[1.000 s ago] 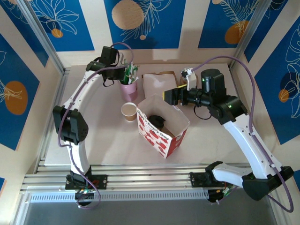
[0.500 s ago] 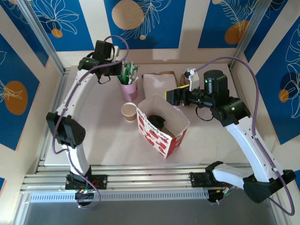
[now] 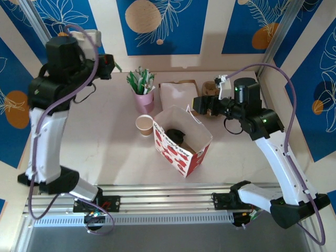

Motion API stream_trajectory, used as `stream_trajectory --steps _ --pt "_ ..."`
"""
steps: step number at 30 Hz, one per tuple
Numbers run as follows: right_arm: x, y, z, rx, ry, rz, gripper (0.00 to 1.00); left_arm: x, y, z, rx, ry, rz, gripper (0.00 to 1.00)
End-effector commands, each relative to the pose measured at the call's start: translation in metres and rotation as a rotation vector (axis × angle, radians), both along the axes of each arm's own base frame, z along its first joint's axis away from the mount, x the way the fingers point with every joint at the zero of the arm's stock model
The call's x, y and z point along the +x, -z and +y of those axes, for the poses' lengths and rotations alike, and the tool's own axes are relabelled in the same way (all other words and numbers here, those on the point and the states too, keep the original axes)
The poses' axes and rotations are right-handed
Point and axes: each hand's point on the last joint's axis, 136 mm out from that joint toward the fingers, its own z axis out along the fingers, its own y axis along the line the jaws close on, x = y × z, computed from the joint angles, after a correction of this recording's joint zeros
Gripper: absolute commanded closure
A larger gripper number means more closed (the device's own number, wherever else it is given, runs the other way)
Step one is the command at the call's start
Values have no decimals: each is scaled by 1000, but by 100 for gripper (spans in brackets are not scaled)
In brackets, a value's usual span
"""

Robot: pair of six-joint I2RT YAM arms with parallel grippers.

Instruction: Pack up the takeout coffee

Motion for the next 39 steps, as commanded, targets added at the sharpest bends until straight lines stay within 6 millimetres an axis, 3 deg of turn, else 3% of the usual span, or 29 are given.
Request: stream_trajectory --steps 1,7,10,13,21,28,34,39 --pt "1 0 -15 23 75 26 18 -50 -6 -17 -76 145 38 100" --pt "10 5 -34 53 154 65 18 -118 -27 -47 -231 383 25 100" --pt "12 6 -36 72 161 74 19 -139 -38 -59 -276 458 31 100" --pt "13 7 -38 80 170 75 19 -148 -35 -76 -284 517 64 100" --pt "14 16 -45 87 191 95 18 -148 7 -126 -194 585 149 100" --pt "23 22 -45 99 197 127 19 -138 58 -162 -90 600 244 100" --pt "36 28 -39 106 190 153 19 -124 98 -186 -49 606 316 100" --pt "52 39 -33 85 179 193 19 -116 132 -194 23 597 372 100"
